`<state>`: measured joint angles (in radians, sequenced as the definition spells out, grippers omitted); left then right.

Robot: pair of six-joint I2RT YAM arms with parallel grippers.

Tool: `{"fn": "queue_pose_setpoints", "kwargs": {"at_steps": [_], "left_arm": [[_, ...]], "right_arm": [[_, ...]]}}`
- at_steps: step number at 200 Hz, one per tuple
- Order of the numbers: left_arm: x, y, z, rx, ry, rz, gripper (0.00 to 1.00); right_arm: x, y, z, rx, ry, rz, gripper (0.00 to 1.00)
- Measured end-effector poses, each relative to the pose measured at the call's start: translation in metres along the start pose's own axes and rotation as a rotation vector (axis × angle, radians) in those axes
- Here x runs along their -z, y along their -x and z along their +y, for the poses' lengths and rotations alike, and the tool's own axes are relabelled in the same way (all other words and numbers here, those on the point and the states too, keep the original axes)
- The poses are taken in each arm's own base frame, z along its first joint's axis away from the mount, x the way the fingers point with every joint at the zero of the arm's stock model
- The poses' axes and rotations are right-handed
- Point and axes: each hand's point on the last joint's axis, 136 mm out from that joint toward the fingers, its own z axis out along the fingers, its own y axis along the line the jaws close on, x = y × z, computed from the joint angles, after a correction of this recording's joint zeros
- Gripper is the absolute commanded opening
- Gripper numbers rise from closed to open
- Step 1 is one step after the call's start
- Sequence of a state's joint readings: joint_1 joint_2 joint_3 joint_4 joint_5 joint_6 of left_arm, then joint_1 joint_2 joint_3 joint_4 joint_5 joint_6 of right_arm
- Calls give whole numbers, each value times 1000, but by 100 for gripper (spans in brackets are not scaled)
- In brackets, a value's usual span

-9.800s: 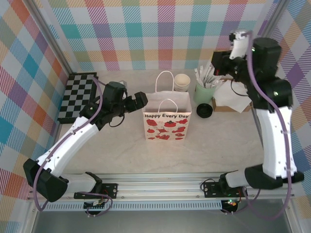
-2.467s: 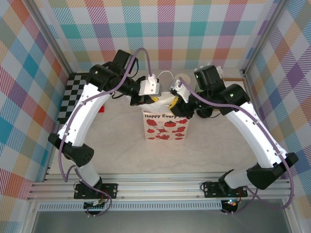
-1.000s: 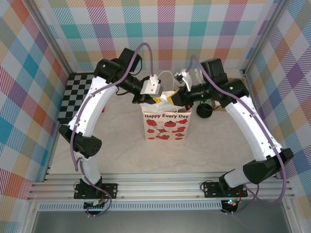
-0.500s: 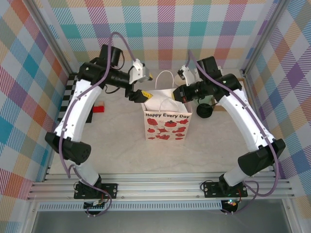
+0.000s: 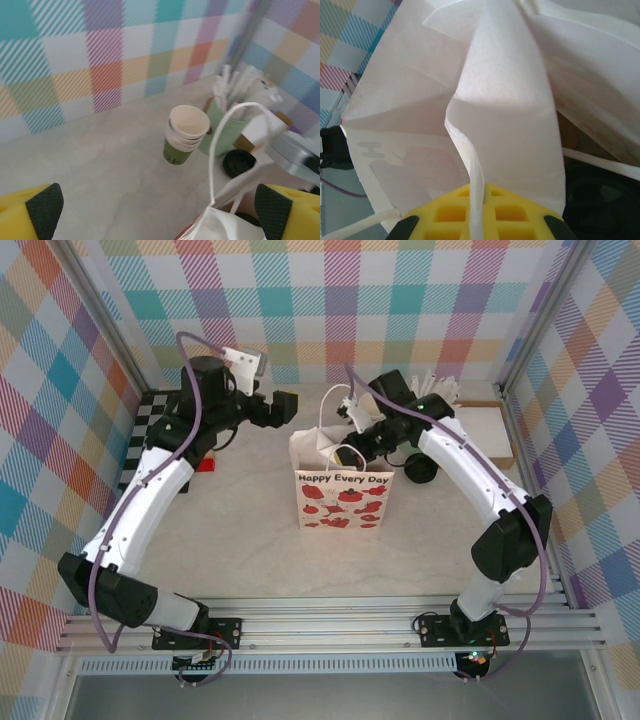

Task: Pack the takeout coffee

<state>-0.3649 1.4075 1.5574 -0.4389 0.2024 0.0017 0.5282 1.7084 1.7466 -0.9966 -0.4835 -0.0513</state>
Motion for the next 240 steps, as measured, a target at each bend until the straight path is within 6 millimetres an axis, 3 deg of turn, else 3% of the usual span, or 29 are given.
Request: {"fn": "queue_pose_setpoints", "kwargs": {"at_steps": [24, 50, 82, 138, 186, 201, 213, 234, 240], "left_arm": [[3, -25, 24, 160, 130, 26, 100], [12, -39, 34, 255, 192, 30, 100], [26, -49, 31, 306, 190, 38, 100], [34, -59, 22, 326, 145, 61, 100], [28, -63, 11, 336, 79, 93, 100], [23, -67, 9, 347, 68, 110, 100], [20, -71, 9, 356, 63, 123, 100], [17, -78, 10, 378, 71, 140, 100], [17, -79, 11, 384, 72, 142, 100]], "right_arm": [[-3, 4, 0, 107, -2, 4, 0], [-7, 9, -7, 186, -32, 24, 1], [-10, -1, -13, 246, -45, 92, 1], [19, -13, -7, 367, -38, 145, 4], [2, -19, -20, 344, -23, 206, 3], [-5, -19, -28, 336, -30, 223, 8], [-6, -18, -30, 331, -37, 224, 21], [4, -7, -25, 356, -63, 168, 30], [8, -3, -23, 363, -75, 143, 40]]}}
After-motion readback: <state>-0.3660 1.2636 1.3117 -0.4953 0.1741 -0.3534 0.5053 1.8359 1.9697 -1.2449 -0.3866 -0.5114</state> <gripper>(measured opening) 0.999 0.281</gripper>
